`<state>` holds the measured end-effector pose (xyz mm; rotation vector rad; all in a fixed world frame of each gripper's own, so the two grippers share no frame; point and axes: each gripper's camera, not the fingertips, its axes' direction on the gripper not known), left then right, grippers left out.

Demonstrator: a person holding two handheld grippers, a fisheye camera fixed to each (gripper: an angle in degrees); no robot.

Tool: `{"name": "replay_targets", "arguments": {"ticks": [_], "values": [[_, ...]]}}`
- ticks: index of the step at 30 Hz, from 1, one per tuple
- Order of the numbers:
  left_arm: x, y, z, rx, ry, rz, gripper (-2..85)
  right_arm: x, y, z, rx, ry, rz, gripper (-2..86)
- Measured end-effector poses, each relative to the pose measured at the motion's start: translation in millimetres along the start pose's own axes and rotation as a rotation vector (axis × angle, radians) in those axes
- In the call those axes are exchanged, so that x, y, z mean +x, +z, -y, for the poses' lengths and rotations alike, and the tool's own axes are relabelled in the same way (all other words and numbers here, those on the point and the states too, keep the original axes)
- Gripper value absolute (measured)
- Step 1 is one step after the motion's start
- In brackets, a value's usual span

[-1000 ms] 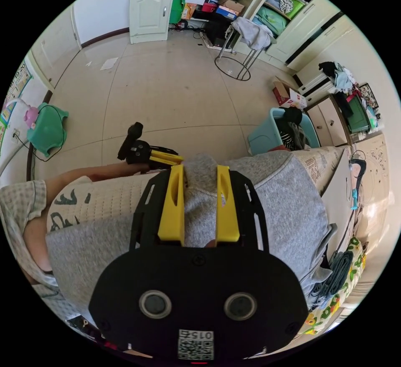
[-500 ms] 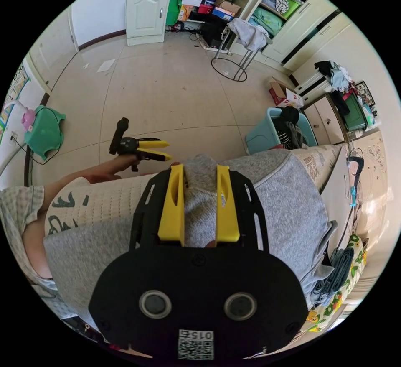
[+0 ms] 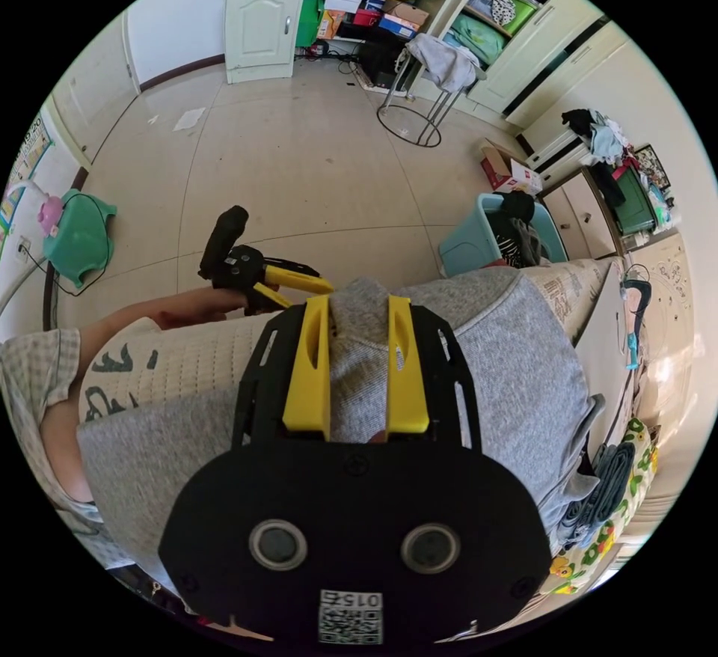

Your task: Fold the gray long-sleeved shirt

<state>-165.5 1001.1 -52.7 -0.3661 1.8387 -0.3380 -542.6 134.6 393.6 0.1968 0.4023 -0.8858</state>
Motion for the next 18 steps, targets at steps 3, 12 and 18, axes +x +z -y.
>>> {"name": "replay_targets", "arguments": {"ticks": [3,12,18], "values": [[18.3,-10.5,14.2,0.061,0.025,0.088,11.2,-2.0,-4.0,2.5,-0.001,0.003,0.009,11.6],[13.4,31.7,43.6,-0.189,-0.056,0.369,5.9,-15.3,-26.3,11.5,0.003,-0.003,-0.009,11.5],[0.7,-0.1,75.5,-0.217,-0.162,0.423,0.3,-19.7,-49.8,20.1,0.005,0.003,0.004,11.5]]}}
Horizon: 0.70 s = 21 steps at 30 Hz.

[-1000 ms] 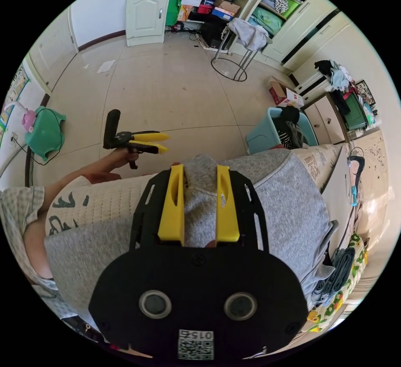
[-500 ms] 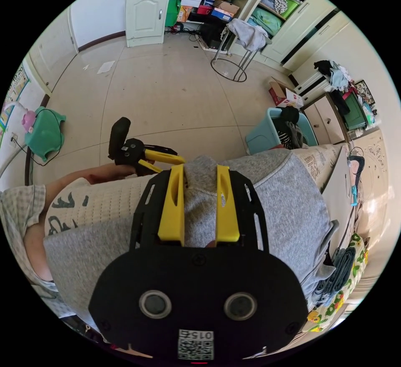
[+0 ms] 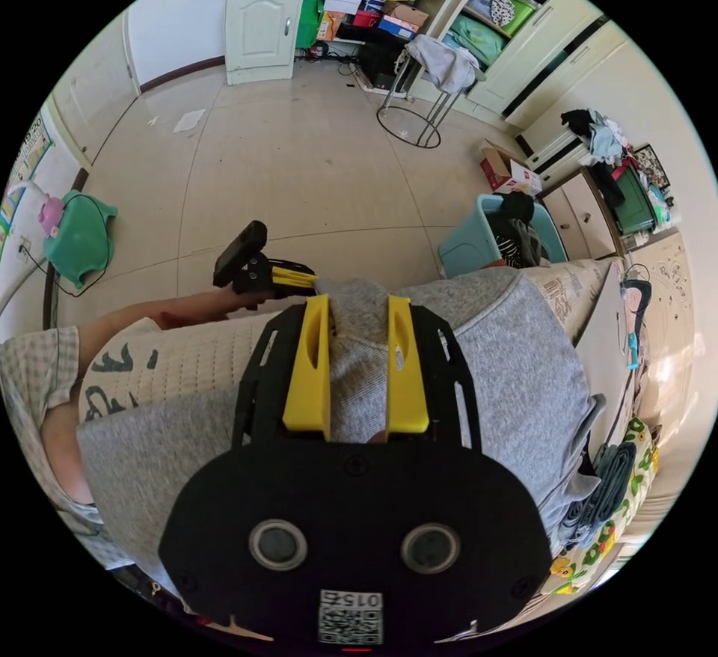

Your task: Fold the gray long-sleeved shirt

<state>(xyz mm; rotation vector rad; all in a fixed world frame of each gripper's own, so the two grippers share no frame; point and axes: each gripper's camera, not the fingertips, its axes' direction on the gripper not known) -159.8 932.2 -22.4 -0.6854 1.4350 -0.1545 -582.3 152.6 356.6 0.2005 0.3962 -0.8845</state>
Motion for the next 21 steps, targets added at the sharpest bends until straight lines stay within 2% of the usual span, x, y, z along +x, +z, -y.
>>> {"name": "replay_targets", "arguments": {"ticks": [6,9,12,15,18,21], "values": [[-7.2,-39.4,30.8,-0.026,-0.031,0.039,-0.4,-4.4,-29.0,11.7,-0.005,0.004,0.011,11.5],[9.9,-73.3,49.3,0.006,-0.027,0.16,-0.5,-1.7,-51.3,16.6,0.009,0.029,0.03,11.4],[25.3,-136.6,79.0,0.121,-0.072,0.296,-0.5,10.2,-98.1,9.1,0.115,0.142,0.074,10.4],[64.4,-226.6,118.6,0.326,-0.023,0.423,-0.5,15.8,-161.2,-17.0,0.233,0.213,0.176,10.2],[156.0,-323.9,160.1,0.582,0.2,0.509,-0.3,8.2,-224.2,-62.3,0.345,0.263,0.207,9.9],[291.0,-393.0,182.7,0.77,0.582,0.505,-0.1,-6.0,-284.5,-121.6,0.457,0.342,0.152,9.6]]}}
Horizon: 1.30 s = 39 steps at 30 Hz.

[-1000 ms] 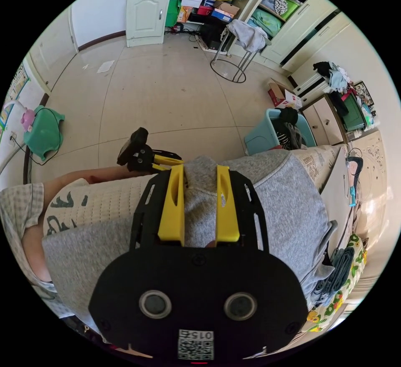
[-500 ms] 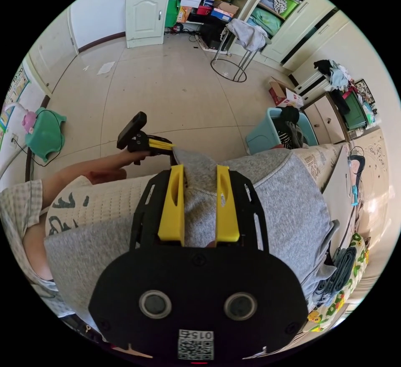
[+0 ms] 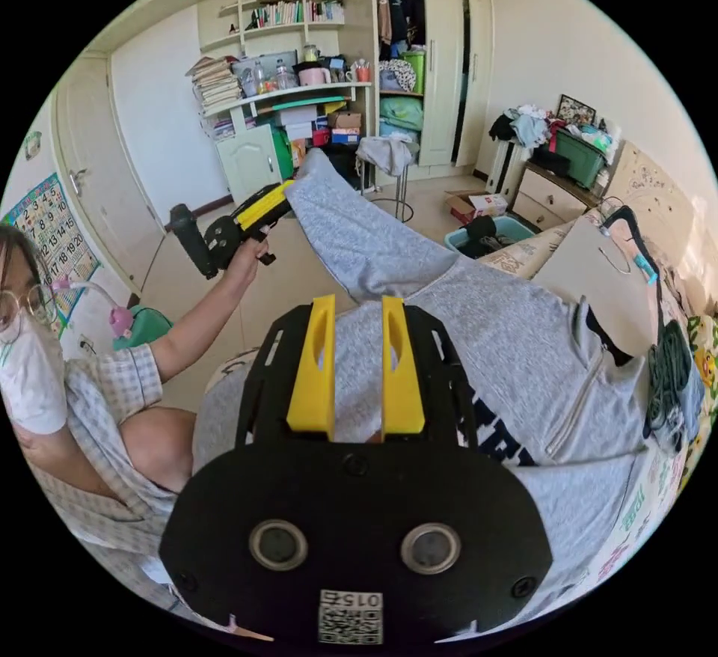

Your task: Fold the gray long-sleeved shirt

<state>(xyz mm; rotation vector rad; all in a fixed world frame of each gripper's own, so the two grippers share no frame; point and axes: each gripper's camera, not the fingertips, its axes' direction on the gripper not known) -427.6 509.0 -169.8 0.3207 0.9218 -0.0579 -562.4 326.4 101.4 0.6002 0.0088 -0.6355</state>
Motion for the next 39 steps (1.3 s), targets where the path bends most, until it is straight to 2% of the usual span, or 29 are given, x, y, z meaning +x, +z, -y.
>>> {"name": "replay_targets", "arguments": {"ticks": [2,4,5,8,14,17,22,24,27,31,34,39], "values": [[81.4,-42.6,76.1,0.178,0.333,-0.126,0.2,-3.1,-46.5,-24.4,0.077,0.051,-0.047,9.0],[153.7,-67.6,102.1,0.235,0.596,-0.237,0.3,-6.8,-102.9,-64.8,0.167,0.128,-0.158,8.8],[199.4,-79.2,106.5,0.228,0.752,-0.297,0.5,-7.4,-114.9,-75.8,0.183,0.152,-0.192,8.8],[267.4,-92.9,92.0,0.22,0.99,-0.308,0.9,-7.2,-160.6,-128.6,0.172,0.269,-0.304,9.0],[266.1,-87.3,103.6,0.208,0.912,-0.28,0.4,-18.3,-217.5,-167.5,0.169,0.34,-0.346,11.9],[252.0,-78.6,109.0,0.192,0.875,-0.277,0.5,-23.2,-225.5,-151.7,0.172,0.324,-0.251,13.0],[225.3,-58.3,116.5,0.169,0.823,-0.286,0.8,-53.6,-207.3,-113.6,0.1,0.231,0.047,12.7],[216.9,-50.9,116.4,0.174,0.829,-0.288,1.0,-61.2,-206.7,-100.9,0.097,0.219,0.017,10.1],[200.0,-35.3,116.1,0.171,0.825,-0.3,1.7,-69.5,-210.2,-82.6,0.068,0.199,-0.106,1.0],[158.5,-13.1,120.9,0.134,0.767,-0.322,4.0,-77.0,-269.8,-82.3,0.213,0.26,-0.156,-0.7],[106.3,4.7,123.9,0.008,0.707,-0.335,6.7,-96.8,-326.8,-92.5,0.294,0.266,-0.226,-0.9],[-3.9,95.4,110.9,-0.19,0.394,-0.426,7.9,-142.3,-384.4,-114.1,0.304,0.233,-0.248,-1.0]]}}
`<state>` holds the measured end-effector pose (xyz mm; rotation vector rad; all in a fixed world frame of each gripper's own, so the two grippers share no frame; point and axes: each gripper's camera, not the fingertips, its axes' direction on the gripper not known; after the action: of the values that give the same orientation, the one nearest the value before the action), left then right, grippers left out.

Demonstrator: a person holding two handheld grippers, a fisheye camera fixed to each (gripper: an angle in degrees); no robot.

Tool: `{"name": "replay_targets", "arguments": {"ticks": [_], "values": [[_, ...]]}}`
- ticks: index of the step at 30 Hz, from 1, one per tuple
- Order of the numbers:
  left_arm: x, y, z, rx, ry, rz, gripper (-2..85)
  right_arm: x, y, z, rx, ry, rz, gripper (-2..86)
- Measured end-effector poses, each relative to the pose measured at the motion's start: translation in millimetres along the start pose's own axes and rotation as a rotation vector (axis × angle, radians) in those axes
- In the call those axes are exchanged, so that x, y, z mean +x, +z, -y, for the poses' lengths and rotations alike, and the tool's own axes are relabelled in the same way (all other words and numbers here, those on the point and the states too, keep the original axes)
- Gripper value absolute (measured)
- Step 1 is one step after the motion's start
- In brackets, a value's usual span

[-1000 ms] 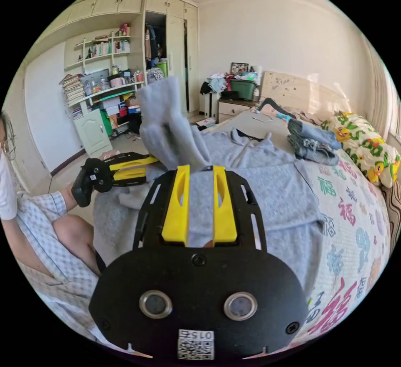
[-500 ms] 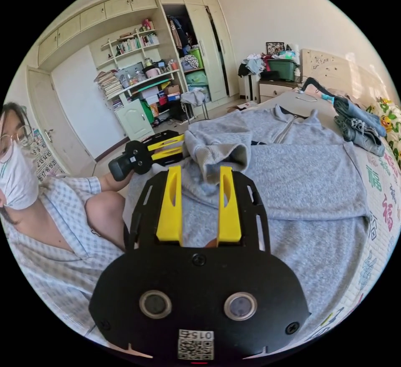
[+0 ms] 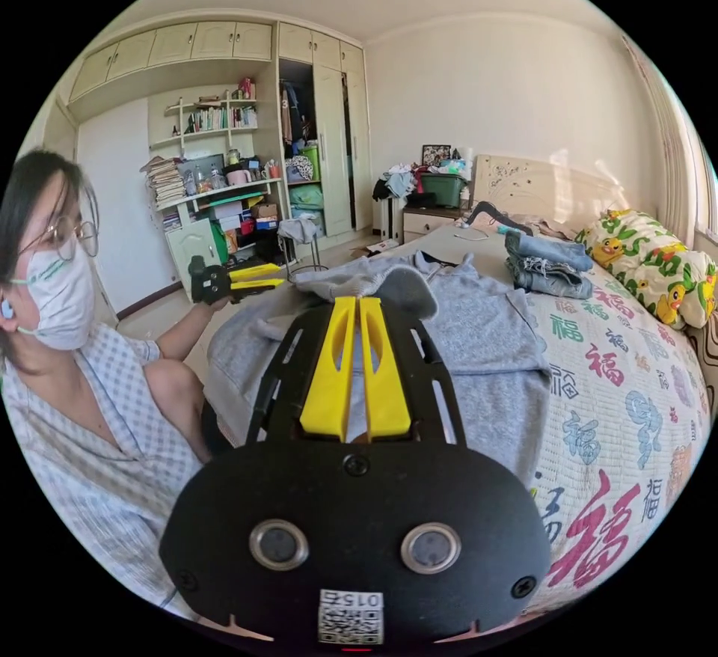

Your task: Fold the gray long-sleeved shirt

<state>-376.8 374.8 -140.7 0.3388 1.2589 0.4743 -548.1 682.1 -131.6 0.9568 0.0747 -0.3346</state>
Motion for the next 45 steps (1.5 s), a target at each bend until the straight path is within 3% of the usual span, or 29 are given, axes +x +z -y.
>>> {"name": "replay_targets", "arguments": {"ticks": [2,6,14,22,25,31,34,39,45], "values": [[-52.3,41.6,-22.0,-0.076,-0.141,-0.074,9.1,-7.8,-11.8,-7.7,-0.018,0.006,-0.028,-1.0],[-91.2,90.3,-40.0,-0.112,-0.187,-0.121,10.4,-6.3,-37.3,-25.4,-0.031,0.077,-0.056,-1.0],[-133.1,173.7,-50.1,-0.164,-0.076,-0.19,7.6,-5.6,-62.4,-33.6,-0.054,0.168,-0.033,-0.9],[-192.9,195.0,-80.5,-0.23,-0.074,-0.201,6.9,-38.1,-63.4,-35.9,-0.259,0.11,0.047,0.3],[-212.2,175.3,-73.7,-0.141,-0.12,-0.26,7.3,-36.2,-88.2,-35.6,-0.194,0.137,0.06,3.3],[-174.0,138.4,2.3,0.074,0.031,-0.562,8.5,1.4,-124.6,-27.5,-0.074,0.291,-0.103,8.2],[-133.4,147.5,45.2,0.136,0.098,-0.756,9.2,13.4,-112.5,-12.7,-0.071,0.312,-0.047,8.8],[-62.0,189.4,97.0,0.069,0.25,-0.82,10.7,17.8,-89.2,11.0,-0.146,0.283,0.064,8.7],[-35.0,251.2,103.4,-0.1,0.28,-0.949,8.7,3.0,-87.3,7.4,-0.204,0.218,0.031,4.4]]}}
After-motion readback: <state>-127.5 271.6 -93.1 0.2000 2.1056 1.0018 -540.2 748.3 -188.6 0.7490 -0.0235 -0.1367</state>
